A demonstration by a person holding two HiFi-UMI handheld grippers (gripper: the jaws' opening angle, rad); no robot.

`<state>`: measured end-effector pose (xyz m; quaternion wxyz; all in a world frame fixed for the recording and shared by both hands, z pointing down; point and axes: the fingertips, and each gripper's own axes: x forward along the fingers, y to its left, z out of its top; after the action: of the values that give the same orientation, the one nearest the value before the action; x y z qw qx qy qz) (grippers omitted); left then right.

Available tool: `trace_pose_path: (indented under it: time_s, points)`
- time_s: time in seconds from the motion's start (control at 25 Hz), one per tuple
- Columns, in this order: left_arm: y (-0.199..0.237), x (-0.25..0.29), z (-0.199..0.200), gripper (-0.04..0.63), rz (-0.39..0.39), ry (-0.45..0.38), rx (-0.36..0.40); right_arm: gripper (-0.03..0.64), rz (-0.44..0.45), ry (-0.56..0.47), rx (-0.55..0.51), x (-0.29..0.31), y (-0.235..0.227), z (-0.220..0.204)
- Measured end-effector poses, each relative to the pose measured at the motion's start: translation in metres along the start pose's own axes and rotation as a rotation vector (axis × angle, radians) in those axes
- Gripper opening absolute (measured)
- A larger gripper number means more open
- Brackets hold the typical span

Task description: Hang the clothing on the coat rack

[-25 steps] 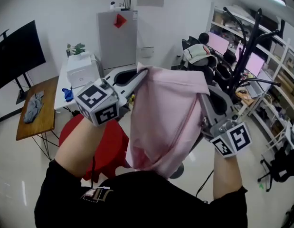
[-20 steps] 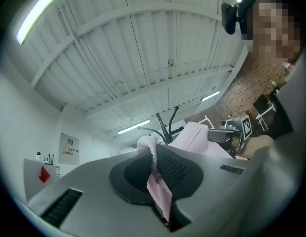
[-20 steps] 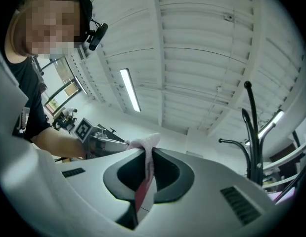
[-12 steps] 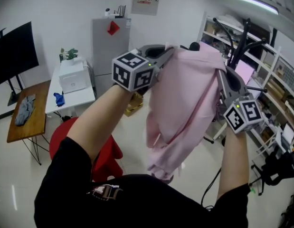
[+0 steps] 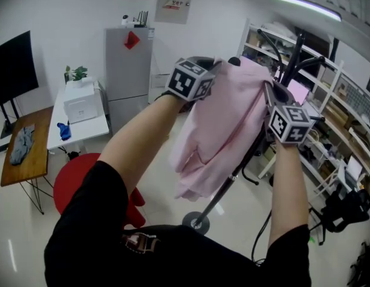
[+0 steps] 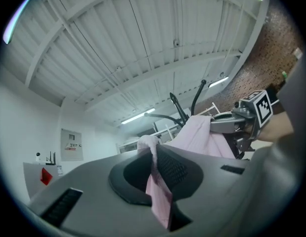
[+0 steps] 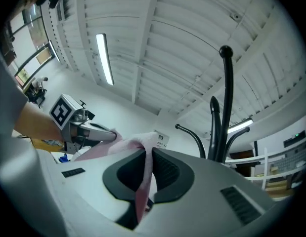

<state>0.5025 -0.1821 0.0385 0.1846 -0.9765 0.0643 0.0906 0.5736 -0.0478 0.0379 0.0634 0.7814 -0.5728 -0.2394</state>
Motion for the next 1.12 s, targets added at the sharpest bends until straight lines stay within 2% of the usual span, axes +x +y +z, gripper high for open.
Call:
trace_pose_path:
  time_s: [0.2,0.4,0.64,0.8,0.92,1.12]
  points:
    - [-0.012,0.030,-0.036,0.014,-0.014,0.089,0.033,0.011,-0.061,0.170,-0.129,0.006,-0.008,-0.051]
    - [-0.047,0.046,-0.066,0.014,-0.073,0.117,0.010,0.011,-0.018,0.239,-0.153,-0.007,0.004,-0.090]
    - [-0.066,0.043,-0.075,0.014,-0.099,0.094,-0.067,0.012,0.055,0.321,-0.068,-0.016,0.030,-0.110]
    - [-0.074,0.038,-0.079,0.015,-0.098,0.064,-0.187,0.017,0.074,0.358,-0.002,-0.021,0.049,-0.118]
    - [-0.077,0.029,-0.079,0.015,-0.086,0.041,-0.237,0.021,0.073,0.345,0.082,-0.022,0.061,-0.120]
    - [-0.081,0.012,-0.079,0.015,-0.096,0.001,-0.271,0.023,0.032,0.290,0.138,-0.026,0.070,-0.120]
